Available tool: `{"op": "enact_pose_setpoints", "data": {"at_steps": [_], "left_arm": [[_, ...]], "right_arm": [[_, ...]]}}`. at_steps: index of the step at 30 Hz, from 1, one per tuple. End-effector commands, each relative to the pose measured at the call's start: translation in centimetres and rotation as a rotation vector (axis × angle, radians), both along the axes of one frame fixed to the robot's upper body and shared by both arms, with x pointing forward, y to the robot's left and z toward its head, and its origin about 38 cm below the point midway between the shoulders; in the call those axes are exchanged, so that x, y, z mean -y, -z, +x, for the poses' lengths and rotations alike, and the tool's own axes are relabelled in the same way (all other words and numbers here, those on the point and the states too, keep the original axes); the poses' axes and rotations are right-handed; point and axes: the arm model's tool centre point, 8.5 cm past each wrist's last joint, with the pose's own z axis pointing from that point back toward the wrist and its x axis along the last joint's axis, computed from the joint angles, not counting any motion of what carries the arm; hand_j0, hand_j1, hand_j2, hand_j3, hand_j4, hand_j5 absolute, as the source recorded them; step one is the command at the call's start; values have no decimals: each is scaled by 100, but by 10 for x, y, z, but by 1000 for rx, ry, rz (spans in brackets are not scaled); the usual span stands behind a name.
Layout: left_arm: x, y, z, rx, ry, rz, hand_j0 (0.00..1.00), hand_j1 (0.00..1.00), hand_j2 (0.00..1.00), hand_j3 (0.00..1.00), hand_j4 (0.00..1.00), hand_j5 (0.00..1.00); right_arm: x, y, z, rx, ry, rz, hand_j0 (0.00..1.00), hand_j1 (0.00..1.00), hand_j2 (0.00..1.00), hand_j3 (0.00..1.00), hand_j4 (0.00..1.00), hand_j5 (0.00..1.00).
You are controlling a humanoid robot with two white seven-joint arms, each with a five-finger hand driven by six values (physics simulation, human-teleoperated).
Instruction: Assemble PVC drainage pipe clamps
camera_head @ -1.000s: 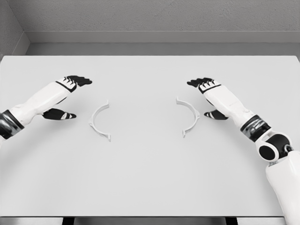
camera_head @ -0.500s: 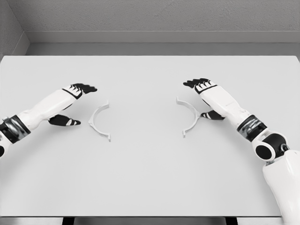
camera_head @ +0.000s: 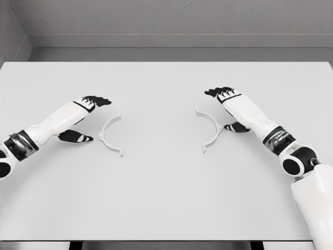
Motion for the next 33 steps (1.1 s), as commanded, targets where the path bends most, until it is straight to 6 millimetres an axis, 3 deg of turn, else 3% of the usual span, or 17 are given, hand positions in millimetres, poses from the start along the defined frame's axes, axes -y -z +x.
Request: {"op": "enact_pose_setpoints", "data": {"at_steps": [1,9,18,33], "left_arm": [[1,0,0,-1,-1,-11,100,100,100,100,100,100],[8,1,1,0,5,-27,100,100,100,100,100,100],[18,4,2,0,13,-49,100,100,100,100,100,100],[33,7,1,-2,34,-77,100,100,100,100,100,100]], "right_arm": [[-3,0,0,-2,-3,9,100,100,100,100,100,100],[-20,-8,-3,21,-33,17,100,100,100,100,100,100],[-33,-3,-3,-1,-43,11,100,100,100,100,100,100],[-34,-5,-4,3,-33,13,100,100,100,100,100,100]]}}
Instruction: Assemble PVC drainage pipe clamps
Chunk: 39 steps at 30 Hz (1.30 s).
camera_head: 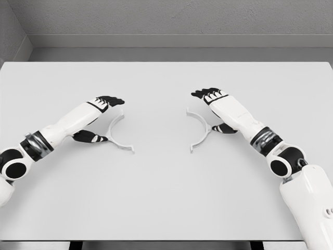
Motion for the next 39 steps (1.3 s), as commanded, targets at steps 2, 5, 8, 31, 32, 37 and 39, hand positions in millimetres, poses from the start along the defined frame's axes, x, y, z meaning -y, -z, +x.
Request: {"op": "enact_pose_setpoints", "data": {"at_steps": [2,5,8,31,32,37,39], "left_arm": [[-1,0,0,-3,-2,-5,100,100,100,100,100,100],[-5,-1,1,-2,-12,-2,100,100,100,100,100,100],[-9,-1,3,-2,-20,5,100,100,100,100,100,100],[2,2,12,-9,-19,-14,100,100,100,100,100,100],[5,3,11,-8,-17,-20,100,100,100,100,100,100],[15,5,11,-11,-7,-42,100,100,100,100,100,100],[16,4,11,-8,-5,-44,100,100,100,100,100,100]], "right_arm": [[-3,-3,-1,4,3,6,100,100,100,100,100,100],[-6,0,-1,-6,2,3,100,100,100,100,100,100],[-17,0,-1,-9,-13,16,100,100,100,100,100,100],[-57,2,9,-30,-31,33,100,100,100,100,100,100],[-59,2,9,-32,-36,32,100,100,100,100,100,100],[-71,3,8,-41,-45,30,100,100,100,100,100,100],[-78,3,7,-44,-52,38,100,100,100,100,100,100]]}}
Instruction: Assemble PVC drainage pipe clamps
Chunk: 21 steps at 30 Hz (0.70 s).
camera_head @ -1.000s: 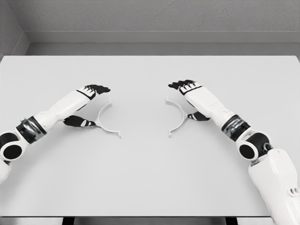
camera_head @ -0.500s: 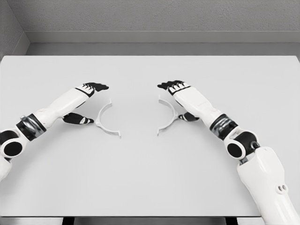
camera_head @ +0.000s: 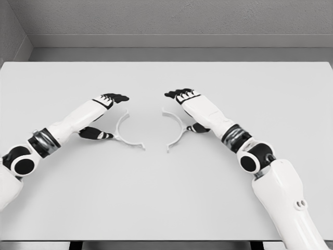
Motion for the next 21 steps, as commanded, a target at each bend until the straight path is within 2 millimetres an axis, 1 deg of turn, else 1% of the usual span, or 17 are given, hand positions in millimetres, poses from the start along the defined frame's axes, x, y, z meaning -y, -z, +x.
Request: {"op": "enact_pose_setpoints", "data": {"at_steps": [1,4,6,9,10,13,15,17,20,21], "left_arm": [[3,0,0,0,1,-13,100,100,100,100,100,100],[3,1,1,-3,-2,-15,100,100,100,100,100,100],[-2,-1,1,0,-8,-10,100,100,100,100,100,100],[-7,-1,4,-1,-21,-3,100,100,100,100,100,100],[-7,-4,7,5,-22,-1,100,100,100,100,100,100],[-11,-2,9,-3,-33,5,100,100,100,100,100,100],[-12,-3,13,-2,-39,7,100,100,100,100,100,100],[-9,0,14,-8,-36,6,100,100,100,100,100,100],[-6,-2,17,-5,-29,9,100,100,100,100,100,100],[-1,-1,17,-7,-26,0,100,100,100,100,100,100]], "right_arm": [[-9,2,-2,-9,-8,8,100,100,100,100,100,100],[-14,2,-3,-12,-16,10,100,100,100,100,100,100],[-13,0,-2,-8,-14,10,100,100,100,100,100,100],[-5,-4,3,4,-2,3,100,100,100,100,100,100],[-2,-5,2,9,-2,-5,100,100,100,100,100,100],[6,-16,-4,46,-8,-20,100,100,100,100,100,100],[12,-17,-5,52,-10,-31,100,100,100,100,100,100],[13,-25,-13,79,-22,-30,100,100,100,100,100,100],[11,-26,-18,86,-31,-26,100,100,100,100,100,100],[10,-25,-19,85,-36,-28,100,100,100,100,100,100]]}}
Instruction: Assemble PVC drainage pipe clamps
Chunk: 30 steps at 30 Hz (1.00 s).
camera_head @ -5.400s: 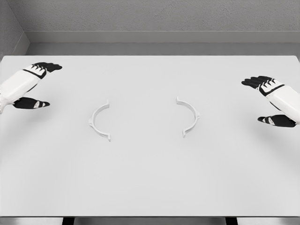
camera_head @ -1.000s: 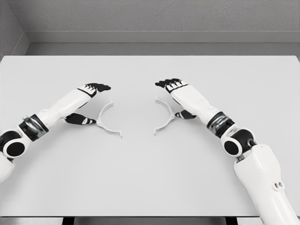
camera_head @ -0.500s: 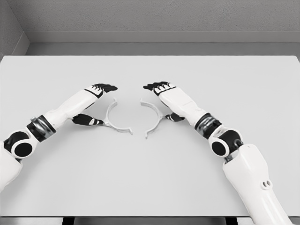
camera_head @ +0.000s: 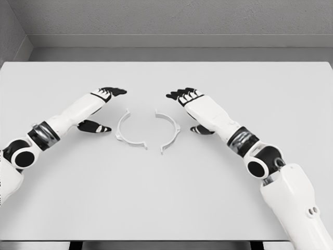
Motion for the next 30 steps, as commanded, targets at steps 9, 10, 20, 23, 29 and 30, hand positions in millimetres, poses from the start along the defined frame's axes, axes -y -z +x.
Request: {"op": "enact_pose_setpoints", "data": {"at_steps": [9,10,20,23,29,30], "left_arm": [[15,5,1,-9,11,-34,100,100,100,100,100,100],[17,6,0,-11,13,-38,100,100,100,100,100,100],[13,3,9,-4,0,-22,100,100,100,100,100,100],[8,0,13,-1,-15,-20,100,100,100,100,100,100],[5,-2,17,0,-24,-16,100,100,100,100,100,100],[5,-2,17,0,-24,-16,100,100,100,100,100,100]], "right_arm": [[-8,-3,-12,10,-28,7,100,100,100,100,100,100],[-10,-3,-12,10,-31,7,100,100,100,100,100,100],[-28,4,-19,-8,-76,2,100,100,100,100,100,100],[-38,5,-21,-13,-90,17,100,100,100,100,100,100],[-43,5,-19,-16,-87,29,100,100,100,100,100,100],[-43,5,-18,-19,-81,30,100,100,100,100,100,100]]}}
